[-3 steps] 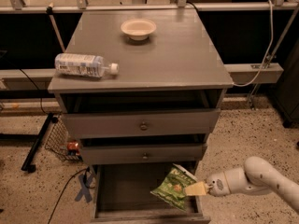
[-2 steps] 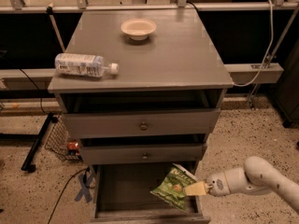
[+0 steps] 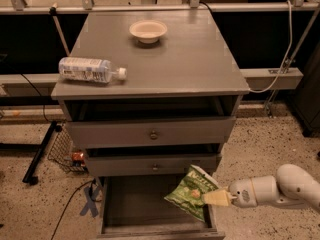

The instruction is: Pick green jalapeno chip bag from bottom drawer and place on counter

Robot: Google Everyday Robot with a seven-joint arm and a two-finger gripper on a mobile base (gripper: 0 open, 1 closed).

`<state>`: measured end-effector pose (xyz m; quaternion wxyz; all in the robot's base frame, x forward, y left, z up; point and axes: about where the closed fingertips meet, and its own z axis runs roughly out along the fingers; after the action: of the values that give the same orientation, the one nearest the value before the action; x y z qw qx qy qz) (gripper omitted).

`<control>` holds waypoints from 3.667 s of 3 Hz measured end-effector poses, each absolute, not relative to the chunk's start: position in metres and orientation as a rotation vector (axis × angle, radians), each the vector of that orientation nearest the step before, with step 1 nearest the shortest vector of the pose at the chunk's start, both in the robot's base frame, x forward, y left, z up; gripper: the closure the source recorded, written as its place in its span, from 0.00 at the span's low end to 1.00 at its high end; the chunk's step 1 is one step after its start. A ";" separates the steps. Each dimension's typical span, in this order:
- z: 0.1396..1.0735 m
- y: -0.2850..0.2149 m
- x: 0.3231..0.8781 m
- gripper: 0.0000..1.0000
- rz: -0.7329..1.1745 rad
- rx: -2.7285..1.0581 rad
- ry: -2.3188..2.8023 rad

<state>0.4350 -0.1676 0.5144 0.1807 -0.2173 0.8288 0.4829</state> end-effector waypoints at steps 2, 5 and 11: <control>0.576 -0.179 0.437 1.00 1.248 -0.671 2.253; 0.632 -0.180 0.449 1.00 1.125 -0.753 2.199; 0.815 -0.174 0.480 1.00 0.871 -0.989 1.958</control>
Offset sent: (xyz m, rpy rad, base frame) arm 0.0073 -0.0237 0.1024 -0.0505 -0.2164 -0.0350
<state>0.4803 -0.1740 0.8155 0.3809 -0.3876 0.7670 0.3412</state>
